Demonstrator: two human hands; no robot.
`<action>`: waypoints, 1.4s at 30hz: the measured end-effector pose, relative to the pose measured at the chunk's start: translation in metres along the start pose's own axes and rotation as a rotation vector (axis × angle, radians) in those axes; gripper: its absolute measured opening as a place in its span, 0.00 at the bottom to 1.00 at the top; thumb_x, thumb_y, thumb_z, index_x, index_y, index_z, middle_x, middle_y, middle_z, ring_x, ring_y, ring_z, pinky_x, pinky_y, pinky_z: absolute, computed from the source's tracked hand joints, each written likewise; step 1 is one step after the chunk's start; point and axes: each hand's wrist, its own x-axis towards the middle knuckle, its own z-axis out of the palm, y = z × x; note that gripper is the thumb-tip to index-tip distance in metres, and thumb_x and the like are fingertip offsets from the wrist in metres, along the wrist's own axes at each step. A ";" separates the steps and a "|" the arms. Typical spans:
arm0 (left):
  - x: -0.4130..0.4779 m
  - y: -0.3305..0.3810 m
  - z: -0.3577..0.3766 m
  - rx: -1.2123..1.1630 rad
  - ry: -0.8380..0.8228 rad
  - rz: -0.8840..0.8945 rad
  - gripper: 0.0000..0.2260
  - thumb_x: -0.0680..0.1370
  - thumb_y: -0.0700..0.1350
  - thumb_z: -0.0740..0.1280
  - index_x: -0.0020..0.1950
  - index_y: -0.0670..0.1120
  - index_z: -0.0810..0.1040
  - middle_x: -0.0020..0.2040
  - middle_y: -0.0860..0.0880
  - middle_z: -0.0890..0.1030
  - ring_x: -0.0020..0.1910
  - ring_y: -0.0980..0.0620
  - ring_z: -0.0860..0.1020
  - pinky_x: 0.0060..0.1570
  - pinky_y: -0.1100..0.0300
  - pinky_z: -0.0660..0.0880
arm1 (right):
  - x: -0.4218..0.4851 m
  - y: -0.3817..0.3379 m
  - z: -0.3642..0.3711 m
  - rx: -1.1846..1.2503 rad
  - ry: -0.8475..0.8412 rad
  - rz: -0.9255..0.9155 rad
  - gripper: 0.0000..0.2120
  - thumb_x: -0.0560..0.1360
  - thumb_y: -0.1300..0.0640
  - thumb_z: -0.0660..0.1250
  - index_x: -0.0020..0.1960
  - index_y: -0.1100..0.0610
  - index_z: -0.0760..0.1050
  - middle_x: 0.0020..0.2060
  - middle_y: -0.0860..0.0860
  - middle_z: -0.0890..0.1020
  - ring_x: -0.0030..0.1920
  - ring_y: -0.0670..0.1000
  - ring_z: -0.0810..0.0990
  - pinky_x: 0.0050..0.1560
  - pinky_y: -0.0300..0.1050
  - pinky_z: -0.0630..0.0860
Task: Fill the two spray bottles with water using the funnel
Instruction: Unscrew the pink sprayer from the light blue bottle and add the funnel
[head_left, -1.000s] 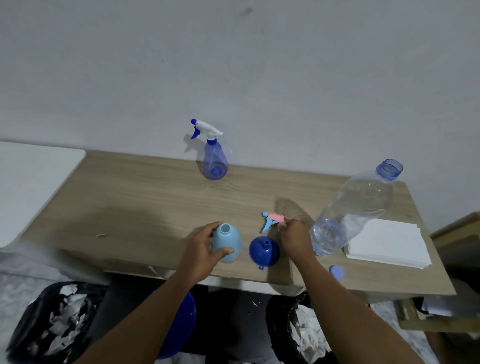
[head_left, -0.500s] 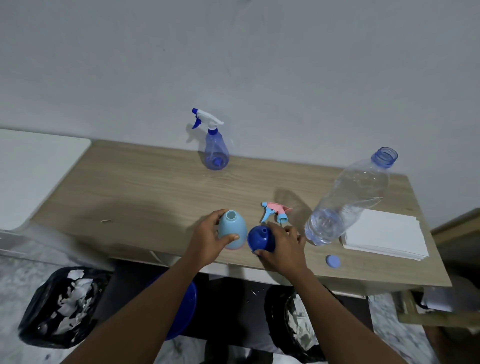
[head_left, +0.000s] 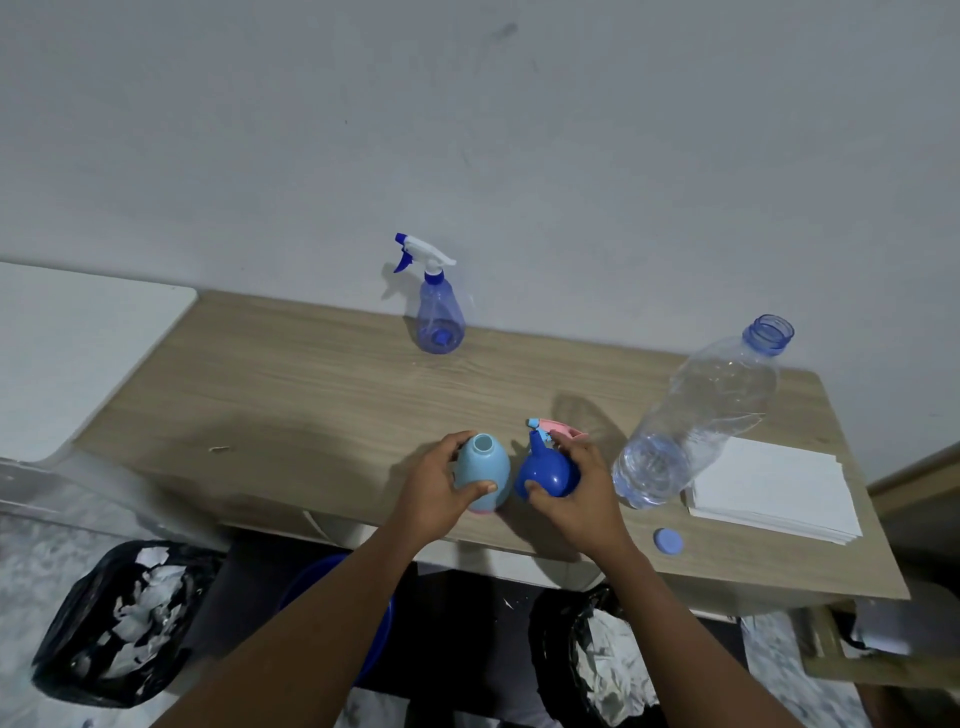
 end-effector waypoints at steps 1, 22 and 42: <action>0.000 0.001 0.002 0.009 -0.007 0.000 0.28 0.68 0.41 0.80 0.65 0.52 0.75 0.55 0.63 0.78 0.53 0.68 0.76 0.55 0.66 0.77 | 0.000 -0.004 -0.002 0.054 0.012 0.008 0.30 0.65 0.61 0.78 0.64 0.53 0.71 0.59 0.50 0.74 0.54 0.36 0.75 0.51 0.28 0.74; -0.001 0.003 0.012 -0.028 -0.068 -0.004 0.28 0.68 0.41 0.79 0.63 0.57 0.74 0.57 0.54 0.80 0.54 0.56 0.81 0.52 0.60 0.80 | 0.029 -0.083 -0.035 -0.270 -0.204 -0.133 0.30 0.57 0.41 0.83 0.50 0.51 0.72 0.44 0.48 0.79 0.44 0.50 0.78 0.43 0.46 0.79; -0.005 0.011 0.011 -0.018 -0.043 -0.114 0.26 0.65 0.50 0.79 0.59 0.53 0.73 0.48 0.50 0.83 0.43 0.52 0.81 0.47 0.48 0.81 | 0.045 -0.101 0.011 -0.379 -0.212 -0.153 0.49 0.59 0.28 0.75 0.74 0.46 0.65 0.64 0.45 0.76 0.65 0.49 0.72 0.63 0.51 0.74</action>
